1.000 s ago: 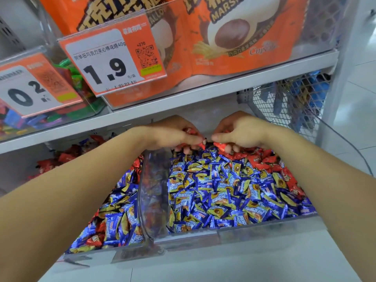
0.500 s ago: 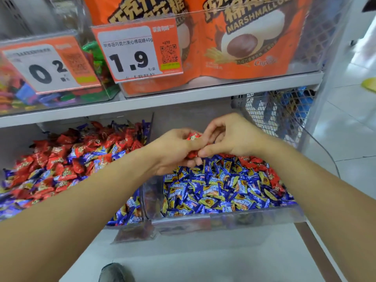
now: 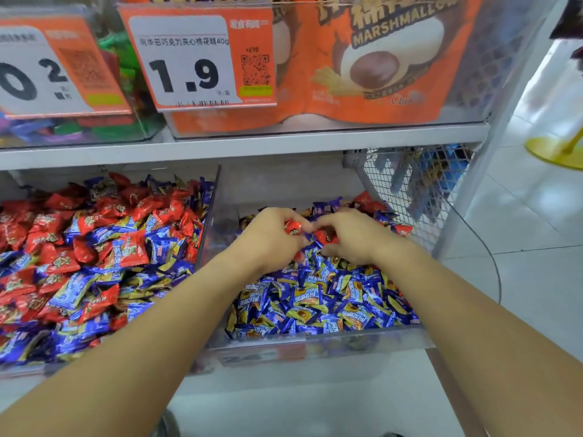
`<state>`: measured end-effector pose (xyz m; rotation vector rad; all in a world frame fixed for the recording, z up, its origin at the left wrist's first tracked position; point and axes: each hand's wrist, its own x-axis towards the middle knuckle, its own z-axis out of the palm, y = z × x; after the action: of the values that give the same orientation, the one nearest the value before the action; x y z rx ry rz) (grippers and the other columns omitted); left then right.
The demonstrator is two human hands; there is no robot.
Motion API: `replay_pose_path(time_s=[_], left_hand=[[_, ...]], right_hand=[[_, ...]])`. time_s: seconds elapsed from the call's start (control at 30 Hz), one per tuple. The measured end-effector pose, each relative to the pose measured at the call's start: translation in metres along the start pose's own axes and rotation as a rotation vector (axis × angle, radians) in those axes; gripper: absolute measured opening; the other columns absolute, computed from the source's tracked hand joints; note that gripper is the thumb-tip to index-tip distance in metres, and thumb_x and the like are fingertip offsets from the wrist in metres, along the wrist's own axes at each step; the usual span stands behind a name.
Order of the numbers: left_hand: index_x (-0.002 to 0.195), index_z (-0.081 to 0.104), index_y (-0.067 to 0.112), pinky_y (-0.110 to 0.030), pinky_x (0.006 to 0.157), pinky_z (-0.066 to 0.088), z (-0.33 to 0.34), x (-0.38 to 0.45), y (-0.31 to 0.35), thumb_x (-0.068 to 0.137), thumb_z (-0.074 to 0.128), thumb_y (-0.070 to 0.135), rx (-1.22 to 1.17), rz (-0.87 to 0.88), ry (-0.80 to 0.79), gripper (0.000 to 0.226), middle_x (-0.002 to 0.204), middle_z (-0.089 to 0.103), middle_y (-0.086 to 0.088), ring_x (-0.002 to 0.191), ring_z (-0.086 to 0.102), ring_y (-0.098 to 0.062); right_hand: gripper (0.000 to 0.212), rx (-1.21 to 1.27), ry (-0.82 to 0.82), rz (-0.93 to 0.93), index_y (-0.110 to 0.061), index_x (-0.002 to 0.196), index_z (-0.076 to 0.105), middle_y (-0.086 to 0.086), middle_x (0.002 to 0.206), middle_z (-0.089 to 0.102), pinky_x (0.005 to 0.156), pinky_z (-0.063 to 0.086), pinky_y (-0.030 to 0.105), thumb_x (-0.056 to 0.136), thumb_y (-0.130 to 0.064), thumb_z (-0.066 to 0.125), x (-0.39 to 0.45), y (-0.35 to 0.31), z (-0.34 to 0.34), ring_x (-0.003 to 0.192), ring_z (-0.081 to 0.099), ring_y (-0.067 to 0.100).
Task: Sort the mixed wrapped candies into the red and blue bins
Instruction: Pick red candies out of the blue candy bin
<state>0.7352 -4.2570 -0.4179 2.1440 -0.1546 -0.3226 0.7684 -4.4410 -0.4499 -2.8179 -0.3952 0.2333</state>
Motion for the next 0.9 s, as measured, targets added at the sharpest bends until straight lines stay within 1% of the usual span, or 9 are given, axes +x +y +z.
replay_pose_path(time_s=[0.1, 0.23, 0.33, 0.43, 0.5, 0.57, 0.63, 0.73, 0.9], left_hand=[[0.103, 0.069, 0.02, -0.024, 0.053, 0.049, 0.003, 0.005, 0.005, 0.097, 0.057, 0.007, -0.055, 0.037, 0.089, 0.018, 0.076, 0.067, -0.006, 0.059, 0.063, -0.009], [0.1, 0.069, 0.021, -0.022, 0.053, 0.048, 0.009, 0.016, 0.01, 0.097, 0.061, 0.025, -0.023, 0.031, 0.062, 0.009, 0.077, 0.067, -0.005, 0.057, 0.058, -0.009], [0.094, 0.064, 0.011, -0.022, 0.05, 0.041, 0.018, 0.037, 0.011, 0.097, 0.059, 0.028, 0.085, 0.058, 0.12, 0.018, 0.069, 0.056, -0.003, 0.055, 0.049, -0.014], [0.076, 0.05, 0.014, -0.028, 0.054, 0.035, 0.028, 0.057, 0.009, 0.094, 0.063, 0.035, 0.391, 0.091, 0.128, 0.03, 0.065, 0.047, 0.001, 0.063, 0.047, -0.02], [0.087, 0.057, 0.014, -0.029, 0.063, 0.042, 0.032, 0.068, 0.008, 0.09, 0.066, 0.043, 0.565, 0.123, 0.09, 0.03, 0.076, 0.055, 0.0, 0.076, 0.057, -0.024], [0.113, 0.065, 0.017, -0.032, 0.076, 0.05, 0.033, 0.077, 0.008, 0.087, 0.069, 0.047, 0.678, 0.165, 0.007, 0.04, 0.102, 0.065, -0.002, 0.093, 0.062, -0.023], [0.131, 0.061, 0.021, -0.03, 0.082, 0.049, 0.032, 0.083, 0.008, 0.086, 0.07, 0.046, 0.771, 0.187, -0.107, 0.051, 0.118, 0.066, -0.002, 0.103, 0.062, -0.022], [0.129, 0.063, 0.017, -0.031, 0.085, 0.05, 0.032, 0.089, 0.006, 0.087, 0.07, 0.044, 0.82, 0.18, -0.184, 0.051, 0.118, 0.068, -0.005, 0.103, 0.064, -0.024], [0.131, 0.062, 0.016, -0.032, 0.09, 0.049, 0.033, 0.089, 0.0, 0.078, 0.079, 0.041, 0.739, 0.204, -0.21, 0.06, 0.122, 0.068, -0.005, 0.108, 0.062, -0.024]], right_hand=[[0.037, 0.13, 0.037, 0.019, -0.025, 0.118, 0.069, 0.002, 0.11, 0.069, 0.079, 0.05, 0.029, 0.083, -0.03, 0.08, -0.001, 0.008, -0.012, 0.087, 0.063, 0.016], [0.025, 0.444, 0.08, 0.106, -0.026, 0.109, 0.065, 0.001, 0.093, 0.069, 0.062, 0.057, 0.032, 0.087, -0.023, 0.077, -0.012, 0.025, -0.033, 0.062, 0.07, 0.021], [0.025, 0.511, 0.102, 0.145, -0.021, 0.11, 0.065, 0.0, 0.094, 0.069, 0.066, 0.06, 0.038, 0.087, -0.021, 0.077, -0.016, 0.033, -0.041, 0.065, 0.071, 0.022], [0.023, 0.449, 0.164, 0.179, -0.022, 0.1, 0.064, 0.001, 0.098, 0.07, 0.074, 0.061, 0.042, 0.083, -0.019, 0.079, -0.012, 0.037, -0.037, 0.075, 0.068, 0.021], [0.021, 0.404, 0.135, 0.183, -0.024, 0.094, 0.062, 0.003, 0.101, 0.07, 0.068, 0.057, 0.038, 0.081, -0.015, 0.076, -0.009, 0.037, -0.034, 0.083, 0.067, 0.021], [0.02, 0.356, 0.074, 0.154, -0.024, 0.094, 0.062, 0.001, 0.101, 0.068, 0.066, 0.046, 0.027, 0.083, -0.013, 0.073, -0.008, 0.037, -0.03, 0.088, 0.064, 0.02], [0.021, 0.248, 0.069, 0.117, -0.025, 0.106, 0.065, -0.004, 0.097, 0.061, 0.072, 0.041, 0.024, 0.087, -0.017, 0.072, -0.008, 0.034, -0.027, 0.089, 0.059, 0.019], [0.042, 0.133, 0.097, 0.084, -0.024, 0.131, 0.062, 0.002, 0.114, 0.064, 0.084, 0.043, 0.024, 0.09, -0.027, 0.071, -0.004, 0.031, -0.023, 0.104, 0.058, 0.021], [0.065, 0.056, -0.037, 0.091, -0.021, 0.144, 0.053, 0.008, 0.14, 0.057, 0.105, 0.044, 0.034, 0.086, -0.039, 0.075, 0.007, 0.028, -0.011, 0.128, 0.053, 0.027]])
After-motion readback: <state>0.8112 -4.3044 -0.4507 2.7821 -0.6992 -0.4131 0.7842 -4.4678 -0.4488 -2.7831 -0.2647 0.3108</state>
